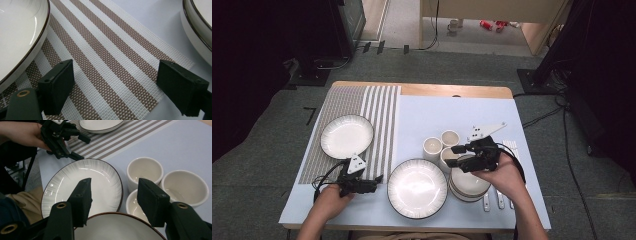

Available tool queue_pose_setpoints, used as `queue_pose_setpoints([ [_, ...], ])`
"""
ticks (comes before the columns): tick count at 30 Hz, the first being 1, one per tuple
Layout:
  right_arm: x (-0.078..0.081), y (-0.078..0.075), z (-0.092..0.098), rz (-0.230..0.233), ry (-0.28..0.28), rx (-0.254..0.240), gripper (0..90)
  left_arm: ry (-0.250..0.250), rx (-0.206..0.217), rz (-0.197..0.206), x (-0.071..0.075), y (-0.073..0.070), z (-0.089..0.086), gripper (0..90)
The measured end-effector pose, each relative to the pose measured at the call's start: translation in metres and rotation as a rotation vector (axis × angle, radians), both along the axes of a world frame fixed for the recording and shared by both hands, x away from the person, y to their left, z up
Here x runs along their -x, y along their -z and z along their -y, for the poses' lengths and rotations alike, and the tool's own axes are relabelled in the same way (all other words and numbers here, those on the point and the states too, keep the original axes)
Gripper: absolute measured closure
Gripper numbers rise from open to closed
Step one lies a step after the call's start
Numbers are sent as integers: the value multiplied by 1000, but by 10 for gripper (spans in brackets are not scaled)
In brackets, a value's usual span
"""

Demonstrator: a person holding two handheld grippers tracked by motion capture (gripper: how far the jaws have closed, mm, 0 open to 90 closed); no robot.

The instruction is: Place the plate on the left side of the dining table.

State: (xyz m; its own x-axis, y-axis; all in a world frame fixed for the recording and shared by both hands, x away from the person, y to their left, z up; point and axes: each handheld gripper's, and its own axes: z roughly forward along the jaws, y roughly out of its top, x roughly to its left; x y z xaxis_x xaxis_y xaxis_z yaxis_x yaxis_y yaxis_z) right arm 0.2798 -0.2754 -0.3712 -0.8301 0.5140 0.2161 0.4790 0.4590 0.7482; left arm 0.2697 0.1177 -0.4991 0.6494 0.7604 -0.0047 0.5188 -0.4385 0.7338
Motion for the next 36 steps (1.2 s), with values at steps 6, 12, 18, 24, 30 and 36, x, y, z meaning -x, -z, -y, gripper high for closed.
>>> queue_pose_setpoints([
  [6,-2,3,5,11,-1,9,429,0,-1,1,0,0,0,148],
  [12,-3,5,15,9,-6,-4,428,1,-2,1,0,0,0,148],
  [18,-3,6,20,8,-4,-10,406,1,-1,2,0,0,0,148],
  [24,-3,7,27,4,22,4,412,1,-2,2,0,0,0,148],
  [30,-4,12,31,41,28,3,410,1,-3,2,0,0,0,148],
  [36,-5,17,36,23,18,4,472,0,0,0,0,0,0,148],
])
